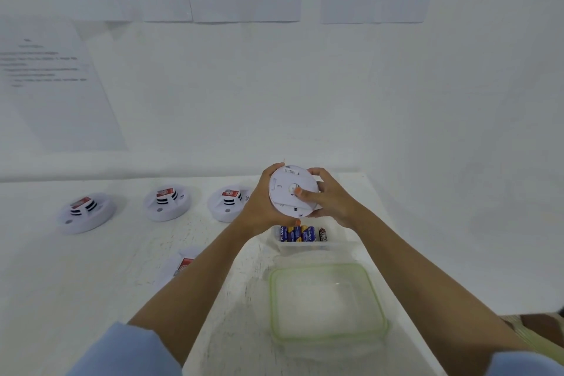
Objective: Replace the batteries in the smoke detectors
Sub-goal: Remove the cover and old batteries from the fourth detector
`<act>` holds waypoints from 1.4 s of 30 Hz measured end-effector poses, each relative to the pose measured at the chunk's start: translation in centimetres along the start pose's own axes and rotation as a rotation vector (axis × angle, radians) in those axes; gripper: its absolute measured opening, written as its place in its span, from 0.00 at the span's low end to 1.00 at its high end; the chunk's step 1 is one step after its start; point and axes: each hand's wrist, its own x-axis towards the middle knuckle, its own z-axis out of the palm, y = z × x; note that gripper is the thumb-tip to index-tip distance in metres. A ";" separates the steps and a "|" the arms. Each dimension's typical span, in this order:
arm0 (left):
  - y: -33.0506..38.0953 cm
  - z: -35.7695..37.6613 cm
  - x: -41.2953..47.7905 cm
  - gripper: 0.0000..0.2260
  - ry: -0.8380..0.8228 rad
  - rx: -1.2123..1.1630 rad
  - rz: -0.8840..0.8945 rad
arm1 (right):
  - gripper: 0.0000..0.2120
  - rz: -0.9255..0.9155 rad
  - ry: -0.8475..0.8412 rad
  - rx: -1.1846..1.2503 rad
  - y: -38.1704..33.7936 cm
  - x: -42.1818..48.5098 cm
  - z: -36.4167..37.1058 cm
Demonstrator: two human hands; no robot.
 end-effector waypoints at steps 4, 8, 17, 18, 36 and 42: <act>-0.1 -0.3 0.1 0.45 -0.005 -0.002 -0.003 | 0.31 -0.128 0.046 -0.225 -0.8 -0.1 -0.3; -0.2 -0.3 0.1 0.45 0.016 -0.003 0.000 | 0.32 -0.321 0.003 -0.471 -1.6 -0.2 -0.3; 0.1 -0.5 0.2 0.45 0.002 -0.025 0.004 | 0.34 -0.421 -0.001 -0.827 -2.9 0.0 0.0; 0.0 -0.5 0.2 0.45 0.000 -0.027 -0.001 | 0.33 -0.428 -0.012 -0.834 -3.0 0.1 0.1; -1.0 -1.5 0.0 0.43 0.004 -0.048 -0.030 | 0.34 -0.411 -0.093 -1.069 -4.3 1.1 1.8; -1.0 -1.6 0.3 0.43 -0.029 -0.043 -0.033 | 0.35 -0.413 -0.121 -1.121 -4.4 1.2 1.7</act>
